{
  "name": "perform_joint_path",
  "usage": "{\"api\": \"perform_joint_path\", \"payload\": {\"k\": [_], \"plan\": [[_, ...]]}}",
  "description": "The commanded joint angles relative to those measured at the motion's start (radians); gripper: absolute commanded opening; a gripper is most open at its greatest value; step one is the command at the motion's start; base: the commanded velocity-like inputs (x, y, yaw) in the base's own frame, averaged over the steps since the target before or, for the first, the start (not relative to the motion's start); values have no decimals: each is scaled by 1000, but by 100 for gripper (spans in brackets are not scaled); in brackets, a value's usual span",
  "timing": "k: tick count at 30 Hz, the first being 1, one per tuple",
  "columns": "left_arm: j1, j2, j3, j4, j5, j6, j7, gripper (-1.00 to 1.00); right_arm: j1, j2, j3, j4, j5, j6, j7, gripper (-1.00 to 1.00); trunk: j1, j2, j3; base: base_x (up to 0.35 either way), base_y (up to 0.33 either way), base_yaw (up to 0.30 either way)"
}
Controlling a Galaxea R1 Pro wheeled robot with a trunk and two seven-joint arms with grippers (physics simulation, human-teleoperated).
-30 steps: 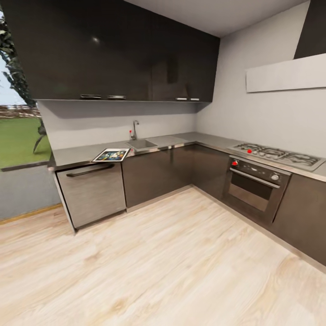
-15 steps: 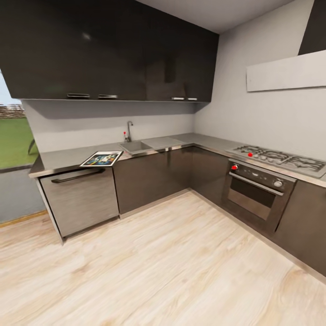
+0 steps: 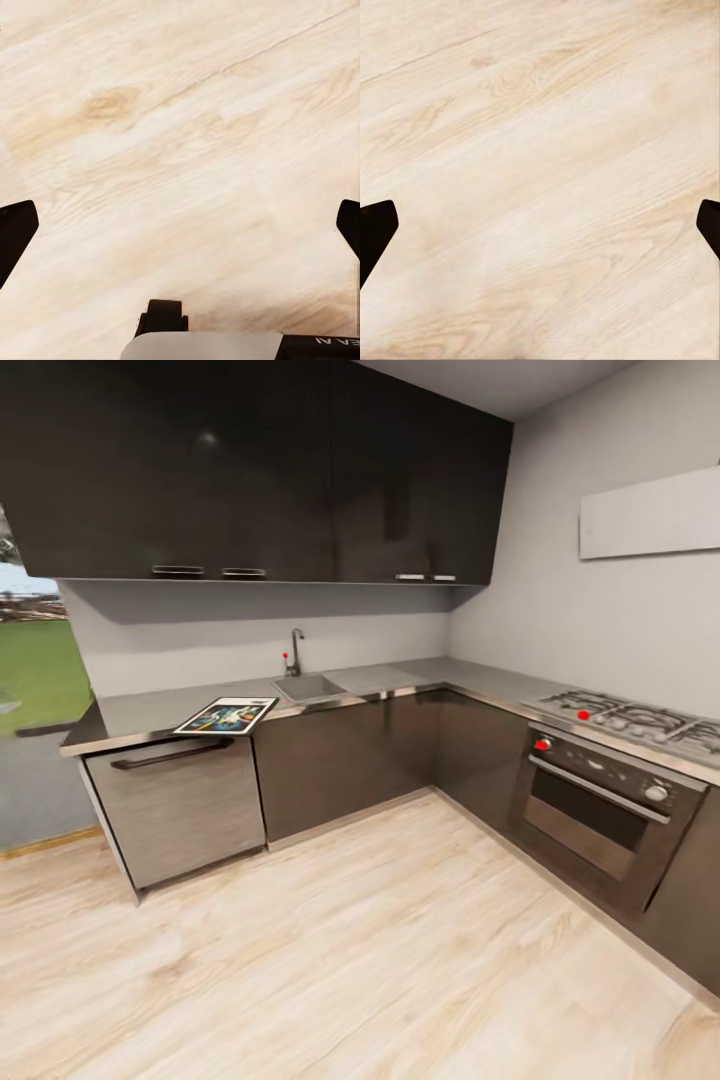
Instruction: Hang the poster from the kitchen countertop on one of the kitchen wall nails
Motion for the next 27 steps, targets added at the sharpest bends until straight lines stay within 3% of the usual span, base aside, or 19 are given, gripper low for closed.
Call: {"api": "perform_joint_path", "payload": {"k": [1, 18, 27], "plan": [[0, -1, 3, -1, 0, -1, 0, 100, -1, 0, 0, 1, 5, -3, -1, 100, 0, 0, -1, 263, -232, 282], [0, -1, 3, -1, 0, -1, 0, 100, -1, 0, 0, 1, 5, -3, -1, 100, 0, 0, -1, 212, -270, 288], [0, -1, 3, -1, 0, -1, 0, 100, -1, 0, 0, 1, 5, -3, -1, 100, 0, 0, -1, 58, -82, 288]]}}
